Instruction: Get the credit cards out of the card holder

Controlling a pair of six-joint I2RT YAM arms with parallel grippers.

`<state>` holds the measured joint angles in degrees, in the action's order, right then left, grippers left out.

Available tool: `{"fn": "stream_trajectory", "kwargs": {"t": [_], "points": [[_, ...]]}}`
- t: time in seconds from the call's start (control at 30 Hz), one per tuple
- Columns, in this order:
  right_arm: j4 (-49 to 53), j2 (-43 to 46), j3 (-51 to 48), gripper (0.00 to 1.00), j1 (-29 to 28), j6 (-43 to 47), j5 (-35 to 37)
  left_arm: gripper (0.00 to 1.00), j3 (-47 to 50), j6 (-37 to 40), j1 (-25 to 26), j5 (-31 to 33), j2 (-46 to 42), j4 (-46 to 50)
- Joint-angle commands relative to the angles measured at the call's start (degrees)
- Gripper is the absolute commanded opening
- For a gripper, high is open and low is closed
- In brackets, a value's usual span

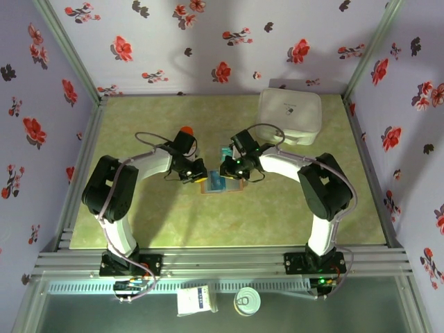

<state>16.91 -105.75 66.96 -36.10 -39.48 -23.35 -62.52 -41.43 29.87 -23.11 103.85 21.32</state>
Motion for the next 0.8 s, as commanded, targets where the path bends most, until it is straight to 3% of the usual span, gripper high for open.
{"fn": "stream_trajectory", "kwargs": {"t": [0.0,0.37,0.77], "points": [[-0.9,1.7,-1.6,0.21,1.1,-0.5,-0.7,0.09,-2.7,0.0,2.0,-0.1,-1.0,1.6],[-5.0,-0.1,-3.3,0.24,2.3,-1.8,-5.3,0.02,-3.1,-0.2,4.2,1.5,2.8,1.7],[-6.2,-2.4,-3.8,0.24,2.4,-2.0,-6.1,0.02,-2.8,0.1,4.1,3.1,2.0,2.3]]}}
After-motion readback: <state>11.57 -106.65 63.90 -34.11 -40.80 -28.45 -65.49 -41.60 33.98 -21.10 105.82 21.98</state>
